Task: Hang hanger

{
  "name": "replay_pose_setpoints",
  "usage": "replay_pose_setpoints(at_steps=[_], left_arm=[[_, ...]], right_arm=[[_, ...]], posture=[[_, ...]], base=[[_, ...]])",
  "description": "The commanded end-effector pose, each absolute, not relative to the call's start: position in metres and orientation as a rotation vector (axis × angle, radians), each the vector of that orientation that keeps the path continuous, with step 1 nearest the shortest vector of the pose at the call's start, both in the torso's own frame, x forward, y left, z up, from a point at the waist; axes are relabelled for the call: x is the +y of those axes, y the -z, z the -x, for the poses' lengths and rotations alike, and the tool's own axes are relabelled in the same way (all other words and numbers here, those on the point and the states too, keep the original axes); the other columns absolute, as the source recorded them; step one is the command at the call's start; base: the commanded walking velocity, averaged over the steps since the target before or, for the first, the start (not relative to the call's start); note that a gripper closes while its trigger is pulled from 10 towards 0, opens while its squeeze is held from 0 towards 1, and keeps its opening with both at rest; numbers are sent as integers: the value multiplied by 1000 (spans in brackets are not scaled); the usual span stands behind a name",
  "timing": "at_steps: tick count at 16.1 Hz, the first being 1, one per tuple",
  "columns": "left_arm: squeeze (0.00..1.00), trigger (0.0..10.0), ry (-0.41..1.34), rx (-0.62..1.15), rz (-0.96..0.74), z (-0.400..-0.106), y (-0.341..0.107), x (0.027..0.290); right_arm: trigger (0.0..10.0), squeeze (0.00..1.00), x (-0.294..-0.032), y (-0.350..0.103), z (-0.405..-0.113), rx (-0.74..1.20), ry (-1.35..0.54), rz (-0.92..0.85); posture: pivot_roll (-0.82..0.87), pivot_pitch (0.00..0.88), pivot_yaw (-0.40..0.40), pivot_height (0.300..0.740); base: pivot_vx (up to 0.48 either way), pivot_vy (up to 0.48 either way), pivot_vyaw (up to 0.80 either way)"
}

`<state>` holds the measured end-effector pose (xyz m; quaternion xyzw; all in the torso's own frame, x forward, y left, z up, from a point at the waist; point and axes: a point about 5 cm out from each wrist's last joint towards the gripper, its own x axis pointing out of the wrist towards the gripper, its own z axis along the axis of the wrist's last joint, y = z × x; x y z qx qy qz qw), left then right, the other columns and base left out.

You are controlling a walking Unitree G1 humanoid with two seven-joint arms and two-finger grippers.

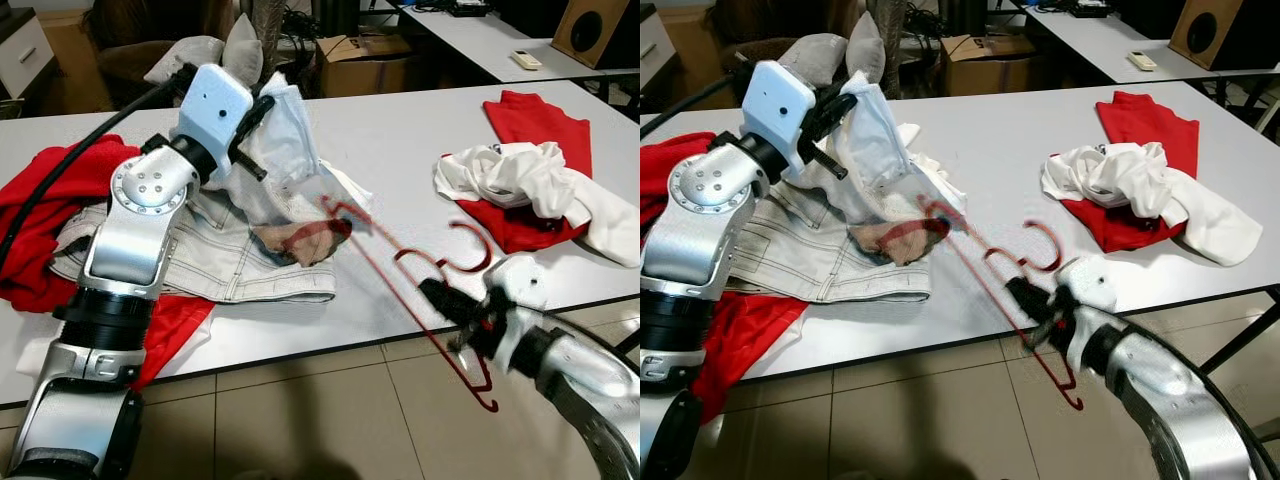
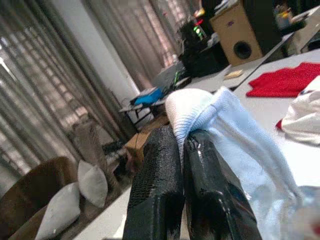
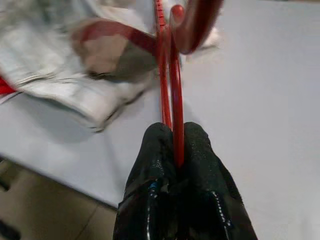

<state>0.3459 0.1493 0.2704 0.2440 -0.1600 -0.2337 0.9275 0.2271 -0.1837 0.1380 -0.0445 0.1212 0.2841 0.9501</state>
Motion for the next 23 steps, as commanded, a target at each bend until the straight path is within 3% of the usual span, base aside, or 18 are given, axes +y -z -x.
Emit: replay_pose_setpoints(at_steps=[1,6,9,13,19,23], left_arm=[[0,0,495,-358,-503,-343,-282,149],[0,0,571,-363,-494,-335,-280,138],[0,0,589,-370,-496,-333,-279,125],[0,0,546,-365,-541,-336,-279,127],[0,0,394,-462,-558,-344,-305,136],[0,0,403,-449,-607,-347,-302,132]], right_arm=[[10000,0,-191,-142,-233,225,-508,53],[10000,0,-184,-140,-243,239,-536,-160],[10000,0,-173,-136,-253,285,-658,-308],[10000,0,-169,-144,-241,281,-816,-310],[10000,0,-171,-144,-235,330,-882,-323],[10000,0,-170,-149,-229,307,-922,-317]], posture=[[-11,0,33,740],[-12,0,35,740],[-4,0,19,740],[-4,0,11,740],[-4,0,9,740],[-7,0,18,740]], base=[[0,0,0],[0,0,0],[0,0,0],[0,0,0],[0,0,0],[0,0,0]])
